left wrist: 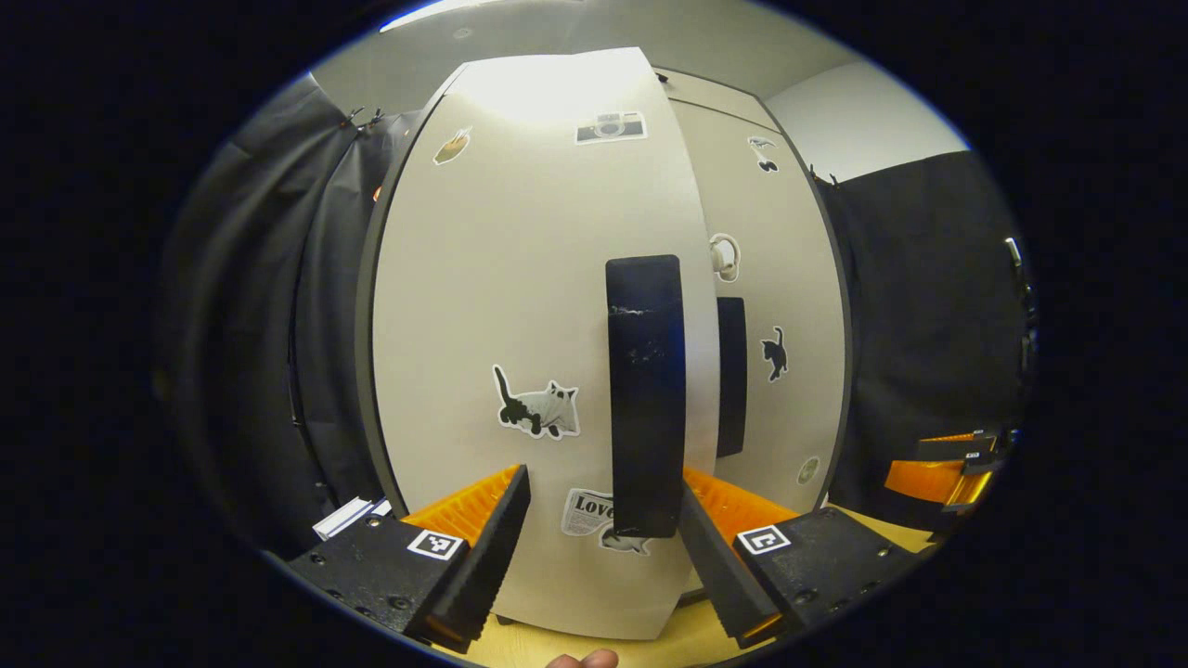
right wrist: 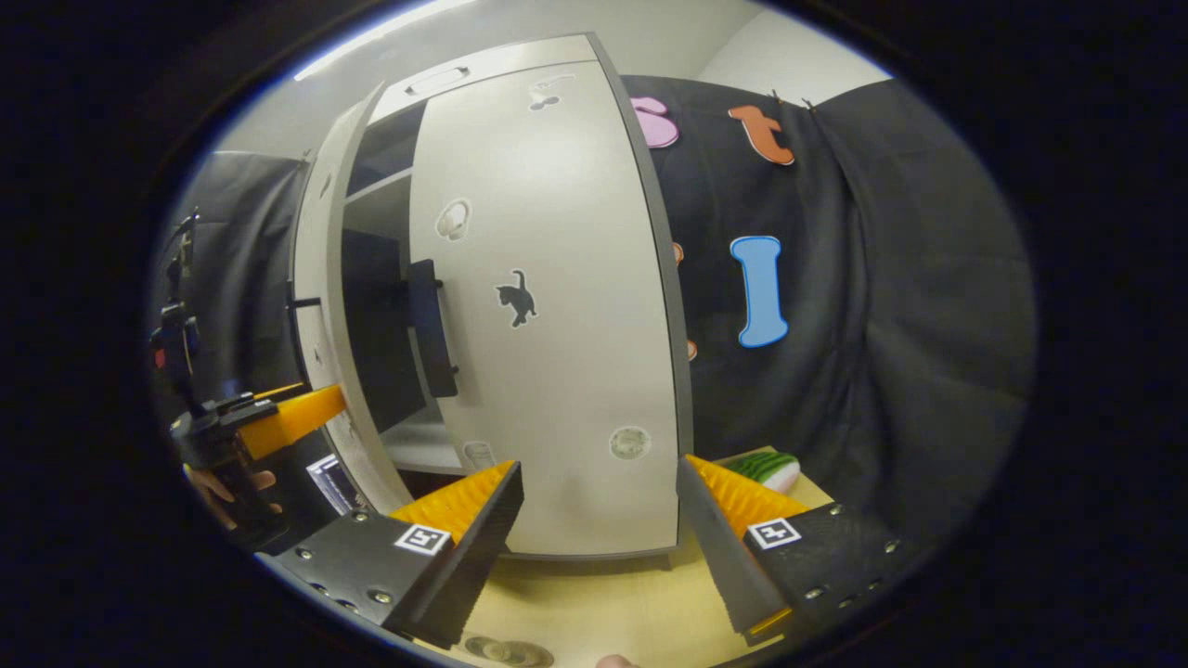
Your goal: Grasp the bottle in the cabinet with the left hand and place it on the coaster, then close the right door with the right hand and the left door with the left hand.
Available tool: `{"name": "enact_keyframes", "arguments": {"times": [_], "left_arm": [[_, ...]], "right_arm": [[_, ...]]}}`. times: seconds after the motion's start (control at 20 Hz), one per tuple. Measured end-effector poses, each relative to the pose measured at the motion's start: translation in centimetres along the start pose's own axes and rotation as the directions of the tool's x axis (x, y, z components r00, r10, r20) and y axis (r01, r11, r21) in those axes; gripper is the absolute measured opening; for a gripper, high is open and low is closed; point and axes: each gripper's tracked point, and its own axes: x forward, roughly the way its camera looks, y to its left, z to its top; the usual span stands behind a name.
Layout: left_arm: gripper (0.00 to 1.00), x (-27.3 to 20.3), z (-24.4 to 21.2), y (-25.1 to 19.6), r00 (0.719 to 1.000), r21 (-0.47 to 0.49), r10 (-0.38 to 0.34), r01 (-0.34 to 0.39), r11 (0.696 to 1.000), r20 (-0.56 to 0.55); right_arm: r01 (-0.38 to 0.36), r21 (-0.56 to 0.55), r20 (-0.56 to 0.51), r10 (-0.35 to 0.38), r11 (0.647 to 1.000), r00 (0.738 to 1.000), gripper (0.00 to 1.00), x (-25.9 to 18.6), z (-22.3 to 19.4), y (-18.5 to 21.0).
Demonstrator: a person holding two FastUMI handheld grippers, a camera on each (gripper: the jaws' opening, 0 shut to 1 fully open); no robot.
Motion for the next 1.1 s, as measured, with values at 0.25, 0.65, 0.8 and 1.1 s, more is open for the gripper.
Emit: {"name": "enact_keyframes", "arguments": {"times": [0.25, 0.65, 0.8, 1.1], "left_arm": [[0.92, 1.4, 0.2, -0.6, 1.000, 0.002, 0.018, -0.018, 1.000, 0.003], [0.92, 2.1, 0.4, -1.1, 0.997, 0.021, 0.083, -0.083, 0.996, 0.006], [0.92, 2.3, 0.4, -1.3, 0.994, 0.046, 0.110, -0.110, 0.993, 0.007], [0.92, 1.1, 1.0, -2.3, 0.994, 0.058, 0.104, -0.105, 0.993, 0.010]], "right_arm": [[-0.013, -0.004, -0.003, 0.013, 1.000, 1.000, 1.00, -0.3, -0.1, 0.5], [-0.019, -0.005, -0.013, 0.019, 1.000, 1.000, 1.00, -1.4, -0.5, 0.9], [-0.025, -0.004, -0.013, 0.025, 1.000, 1.000, 1.00, -1.9, -0.5, 1.1], [-0.041, -0.007, -0.001, 0.041, 0.999, 0.999, 1.00, -2.8, 0.1, 1.7]]}}
